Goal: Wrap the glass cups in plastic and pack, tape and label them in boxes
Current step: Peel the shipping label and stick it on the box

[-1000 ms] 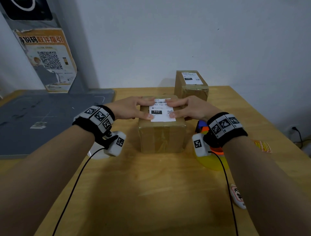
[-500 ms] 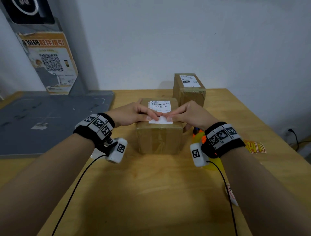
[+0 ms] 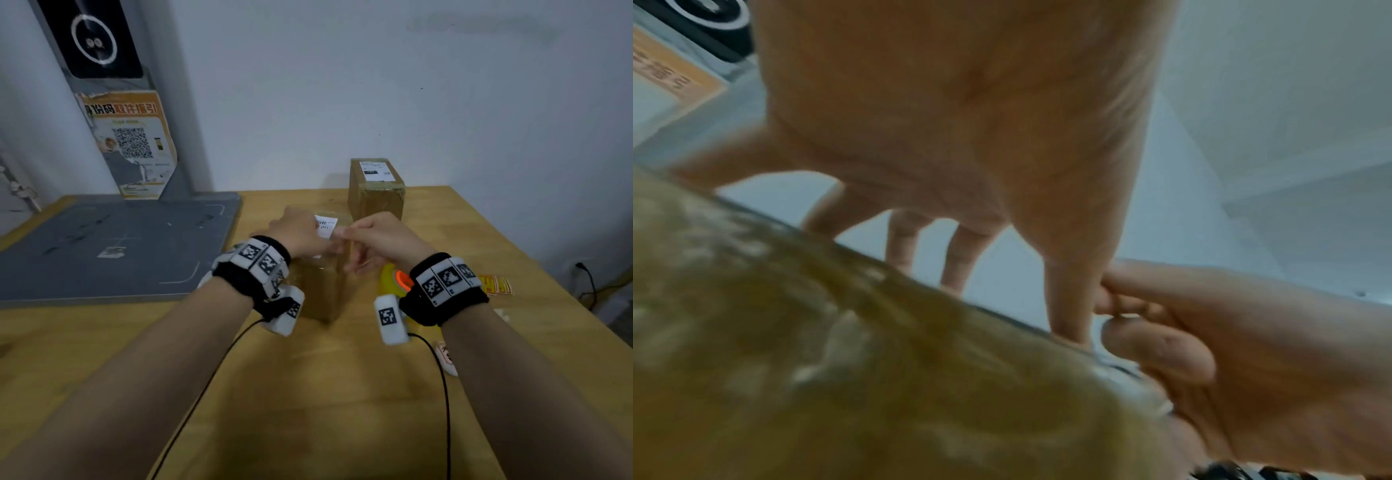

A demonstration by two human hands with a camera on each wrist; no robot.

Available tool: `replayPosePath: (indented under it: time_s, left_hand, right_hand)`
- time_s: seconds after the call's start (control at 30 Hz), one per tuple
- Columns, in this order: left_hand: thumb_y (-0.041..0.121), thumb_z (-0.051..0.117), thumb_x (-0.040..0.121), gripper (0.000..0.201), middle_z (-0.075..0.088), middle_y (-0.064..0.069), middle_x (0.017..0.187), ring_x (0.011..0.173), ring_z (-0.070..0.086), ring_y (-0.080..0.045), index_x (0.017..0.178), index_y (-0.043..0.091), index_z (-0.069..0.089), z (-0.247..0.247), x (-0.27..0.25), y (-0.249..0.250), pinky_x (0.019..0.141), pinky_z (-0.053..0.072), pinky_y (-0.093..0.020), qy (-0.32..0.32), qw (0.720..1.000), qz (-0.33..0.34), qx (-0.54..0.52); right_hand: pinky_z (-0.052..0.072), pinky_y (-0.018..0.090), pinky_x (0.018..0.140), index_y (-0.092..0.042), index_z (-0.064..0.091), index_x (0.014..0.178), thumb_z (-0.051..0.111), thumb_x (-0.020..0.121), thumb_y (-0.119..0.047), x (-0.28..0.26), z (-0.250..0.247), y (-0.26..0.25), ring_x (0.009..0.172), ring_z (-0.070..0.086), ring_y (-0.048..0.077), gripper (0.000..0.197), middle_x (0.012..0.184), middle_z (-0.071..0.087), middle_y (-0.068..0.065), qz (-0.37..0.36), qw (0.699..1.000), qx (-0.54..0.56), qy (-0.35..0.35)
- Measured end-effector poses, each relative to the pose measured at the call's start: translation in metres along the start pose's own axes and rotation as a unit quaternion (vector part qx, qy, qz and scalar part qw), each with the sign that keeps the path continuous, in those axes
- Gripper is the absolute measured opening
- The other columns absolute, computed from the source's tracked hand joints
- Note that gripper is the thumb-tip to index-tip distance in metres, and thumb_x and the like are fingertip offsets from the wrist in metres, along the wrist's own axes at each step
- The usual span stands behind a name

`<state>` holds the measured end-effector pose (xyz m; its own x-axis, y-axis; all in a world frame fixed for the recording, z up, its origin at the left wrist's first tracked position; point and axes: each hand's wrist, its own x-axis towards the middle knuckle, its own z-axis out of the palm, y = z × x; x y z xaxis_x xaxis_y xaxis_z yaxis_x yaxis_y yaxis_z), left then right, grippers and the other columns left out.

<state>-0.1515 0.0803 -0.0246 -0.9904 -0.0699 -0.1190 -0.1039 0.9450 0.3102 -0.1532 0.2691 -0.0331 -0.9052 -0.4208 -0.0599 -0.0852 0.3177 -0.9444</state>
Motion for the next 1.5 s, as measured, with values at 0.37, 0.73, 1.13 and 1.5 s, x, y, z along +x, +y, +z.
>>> replayPosePath:
  time_s: [0.37, 0.73, 1.13, 1.5]
  left_hand:
    - [0.077, 0.081, 0.047, 0.121, 0.01, -0.012, 0.163, 0.145, 0.029, -0.043, 0.152, 0.058, 0.023, -0.003, -0.009, -0.004, 0.113, 0.039, -0.057, -0.082, 0.994, -0.035, 0.061]
    - [-0.004, 0.059, 0.084, 0.088, 0.024, 0.011, 0.168, 0.147, 0.033, -0.027, 0.135, 0.067, 0.046, -0.01, -0.018, 0.003, 0.11, 0.045, -0.05, -0.09, 0.986, 0.118, 0.072]
    - [-0.002, 0.05, 0.094, 0.04, 0.066, 0.009, 0.128, 0.125, 0.05, -0.006, 0.103, 0.025, 0.078, 0.023, -0.041, 0.075, 0.103, 0.035, -0.025, 0.043, 0.945, 0.189, -0.265]
    - [-0.004, 0.049, 0.094, 0.048, 0.074, 0.001, 0.114, 0.112, 0.064, -0.012, 0.076, 0.035, 0.072, 0.062, -0.025, 0.116, 0.085, 0.047, -0.017, 0.095, 0.914, 0.191, -0.345]
  right_hand:
    - [0.058, 0.033, 0.063, -0.016, 0.075, 0.083, 0.066, 0.099, -0.037, -0.034, -0.028, 0.017, 0.061, 0.071, 0.018, 0.028, 0.074, 0.077, 0.001, 0.023, 0.98, -0.135, 0.147]
    - [0.061, 0.036, 0.065, -0.016, 0.075, 0.083, 0.066, 0.099, -0.036, -0.04, -0.03, 0.022, 0.066, 0.072, 0.02, 0.027, 0.073, 0.077, 0.001, 0.03, 0.976, -0.149, 0.158]
    - [0.055, 0.045, 0.091, -0.015, 0.071, 0.098, 0.059, 0.092, -0.025, -0.056, -0.094, 0.074, 0.112, 0.061, 0.04, 0.017, 0.105, 0.07, 0.014, 0.202, 0.87, -0.406, 0.195]
    - [0.044, 0.053, 0.104, -0.013, 0.058, 0.083, 0.076, 0.083, -0.024, -0.051, -0.12, 0.13, 0.145, 0.021, 0.042, 0.021, 0.114, 0.064, 0.018, 0.311, 0.821, -0.463, 0.117]
